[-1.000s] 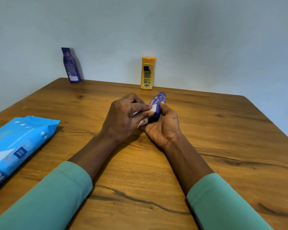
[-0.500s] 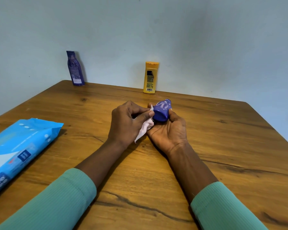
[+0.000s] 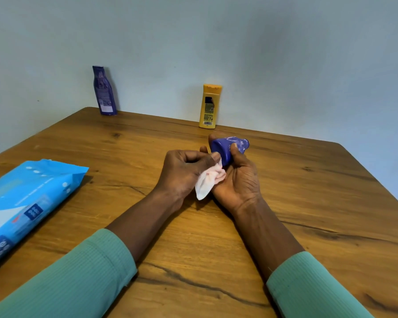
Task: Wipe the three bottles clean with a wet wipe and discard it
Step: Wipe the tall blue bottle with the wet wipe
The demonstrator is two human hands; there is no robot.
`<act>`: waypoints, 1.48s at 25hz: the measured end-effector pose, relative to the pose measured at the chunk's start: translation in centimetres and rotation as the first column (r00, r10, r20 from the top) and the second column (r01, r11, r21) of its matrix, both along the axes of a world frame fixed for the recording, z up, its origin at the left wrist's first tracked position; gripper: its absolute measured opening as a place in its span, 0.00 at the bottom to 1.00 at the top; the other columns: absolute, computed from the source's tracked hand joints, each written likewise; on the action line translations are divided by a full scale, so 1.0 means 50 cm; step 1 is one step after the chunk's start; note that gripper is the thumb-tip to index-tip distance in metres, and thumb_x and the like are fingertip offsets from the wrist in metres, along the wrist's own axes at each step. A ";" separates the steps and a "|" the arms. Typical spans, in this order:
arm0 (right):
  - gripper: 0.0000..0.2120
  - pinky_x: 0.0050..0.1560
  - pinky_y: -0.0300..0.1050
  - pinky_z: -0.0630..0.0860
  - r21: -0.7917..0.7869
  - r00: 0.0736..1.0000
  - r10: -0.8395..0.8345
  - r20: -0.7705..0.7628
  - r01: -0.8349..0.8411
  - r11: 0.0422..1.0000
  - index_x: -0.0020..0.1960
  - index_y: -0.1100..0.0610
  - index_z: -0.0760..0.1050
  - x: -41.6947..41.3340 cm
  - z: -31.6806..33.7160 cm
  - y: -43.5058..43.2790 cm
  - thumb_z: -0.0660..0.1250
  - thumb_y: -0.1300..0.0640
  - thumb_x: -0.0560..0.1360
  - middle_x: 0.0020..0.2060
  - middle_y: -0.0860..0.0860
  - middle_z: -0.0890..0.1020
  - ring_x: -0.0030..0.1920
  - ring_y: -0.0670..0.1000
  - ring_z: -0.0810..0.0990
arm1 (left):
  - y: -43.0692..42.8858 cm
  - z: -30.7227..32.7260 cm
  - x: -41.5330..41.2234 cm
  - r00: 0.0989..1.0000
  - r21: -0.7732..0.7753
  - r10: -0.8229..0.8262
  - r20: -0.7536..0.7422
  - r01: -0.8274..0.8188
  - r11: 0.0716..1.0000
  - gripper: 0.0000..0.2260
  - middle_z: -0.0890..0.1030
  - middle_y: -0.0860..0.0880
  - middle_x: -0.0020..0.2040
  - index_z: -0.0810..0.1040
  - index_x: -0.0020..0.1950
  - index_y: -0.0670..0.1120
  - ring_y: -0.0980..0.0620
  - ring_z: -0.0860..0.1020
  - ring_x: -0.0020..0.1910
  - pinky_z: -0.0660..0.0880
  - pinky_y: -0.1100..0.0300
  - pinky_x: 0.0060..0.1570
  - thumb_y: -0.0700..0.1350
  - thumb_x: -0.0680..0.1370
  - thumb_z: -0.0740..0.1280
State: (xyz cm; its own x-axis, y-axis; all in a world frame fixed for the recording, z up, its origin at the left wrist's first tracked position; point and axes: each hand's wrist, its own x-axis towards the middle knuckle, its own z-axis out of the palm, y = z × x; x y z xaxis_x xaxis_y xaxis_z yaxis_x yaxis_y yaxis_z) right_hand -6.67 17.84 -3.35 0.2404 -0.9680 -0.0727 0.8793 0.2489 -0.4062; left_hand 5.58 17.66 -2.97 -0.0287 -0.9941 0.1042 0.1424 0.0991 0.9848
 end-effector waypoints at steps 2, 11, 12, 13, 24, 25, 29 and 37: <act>0.20 0.75 0.59 0.68 -0.007 0.999 0.025 0.024 -0.025 1.000 0.56 0.67 0.84 0.007 -0.005 -0.004 0.63 0.51 0.82 0.52 0.62 0.84 0.56 0.58 0.81 | -0.008 0.010 0.005 0.984 0.044 0.093 -0.151 -0.088 0.995 0.07 0.89 0.41 0.45 0.88 0.48 0.40 0.44 0.87 0.44 0.84 0.52 0.47 0.42 0.75 0.77; 0.21 0.49 0.58 0.84 0.078 0.996 -0.077 -0.054 0.081 0.994 0.59 0.61 0.80 0.007 0.006 0.002 0.63 0.44 0.83 0.48 0.62 0.82 0.48 0.59 0.81 | 0.011 -0.004 -0.019 0.998 0.054 0.013 0.069 -0.016 0.998 0.07 0.89 0.44 0.44 0.89 0.49 0.41 0.47 0.87 0.46 0.83 0.52 0.52 0.44 0.76 0.77; 0.21 0.48 0.58 0.83 0.074 0.995 -0.075 -0.065 0.080 0.994 0.60 0.61 0.80 0.007 0.008 0.003 0.62 0.43 0.83 0.48 0.62 0.83 0.48 0.59 0.82 | 0.012 -0.003 -0.018 0.995 0.037 0.013 0.094 -0.017 0.999 0.07 0.89 0.45 0.44 0.89 0.49 0.41 0.48 0.87 0.46 0.83 0.52 0.51 0.44 0.76 0.76; 0.22 0.48 0.58 0.83 0.073 0.994 -0.074 -0.077 0.079 0.994 0.61 0.61 0.79 0.007 0.009 0.004 0.62 0.42 0.83 0.47 0.61 0.83 0.47 0.59 0.83 | 0.015 -0.002 -0.017 0.993 0.023 0.011 0.115 -0.014 1.000 0.07 0.89 0.46 0.44 0.89 0.49 0.41 0.48 0.88 0.45 0.83 0.53 0.51 0.44 0.76 0.76; 0.19 0.63 0.59 0.79 0.024 0.959 -0.225 -0.173 0.233 0.972 0.71 0.63 0.72 0.016 0.005 -0.004 0.63 0.55 0.83 0.59 0.63 0.83 0.57 0.60 0.83 | 0.013 0.024 0.014 0.918 -0.211 0.398 0.007 -0.387 0.898 0.06 0.88 0.49 0.49 0.87 0.53 0.46 0.49 0.87 0.49 0.84 0.58 0.44 0.47 0.79 0.75; 0.20 0.58 0.57 0.82 0.002 0.949 -0.244 -0.199 0.249 0.968 0.73 0.61 0.70 0.017 0.003 -0.005 0.64 0.55 0.83 0.61 0.63 0.82 0.56 0.59 0.84 | 0.011 0.027 0.029 0.876 -0.393 0.470 0.109 -0.396 0.830 0.07 0.87 0.49 0.52 0.86 0.56 0.46 0.51 0.85 0.51 0.83 0.62 0.45 0.46 0.80 0.74; 0.28 0.47 0.52 0.84 -0.031 0.937 -0.262 -0.233 0.262 0.965 0.76 0.62 0.68 0.017 -0.002 -0.006 0.67 0.56 0.78 0.57 0.63 0.81 0.50 0.57 0.84 | 0.013 0.028 0.055 0.713 -0.774 0.473 0.518 0.155 0.614 0.10 0.84 0.46 0.58 0.85 0.60 0.42 0.54 0.81 0.56 0.81 0.62 0.53 0.40 0.80 0.72; 0.16 0.42 0.48 0.78 -0.010 0.949 -0.196 -0.248 0.200 0.980 0.59 0.62 0.76 -0.004 0.006 0.000 0.62 0.51 0.79 0.35 0.56 0.80 0.38 0.53 0.80 | 0.005 0.010 0.051 0.711 -0.691 0.323 0.625 0.310 0.653 0.15 0.78 0.50 0.53 0.84 0.67 0.50 0.55 0.77 0.53 0.73 0.68 0.47 0.41 0.80 0.71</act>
State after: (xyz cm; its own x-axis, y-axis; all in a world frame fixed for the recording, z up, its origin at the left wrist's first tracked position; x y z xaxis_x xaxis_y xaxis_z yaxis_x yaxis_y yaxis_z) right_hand -6.86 17.86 -3.04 0.0164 -0.9925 -0.1208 0.7844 0.0877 -0.6140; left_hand 8.12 17.92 -2.46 -0.3942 -0.5876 0.7067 -0.4897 0.7850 0.3796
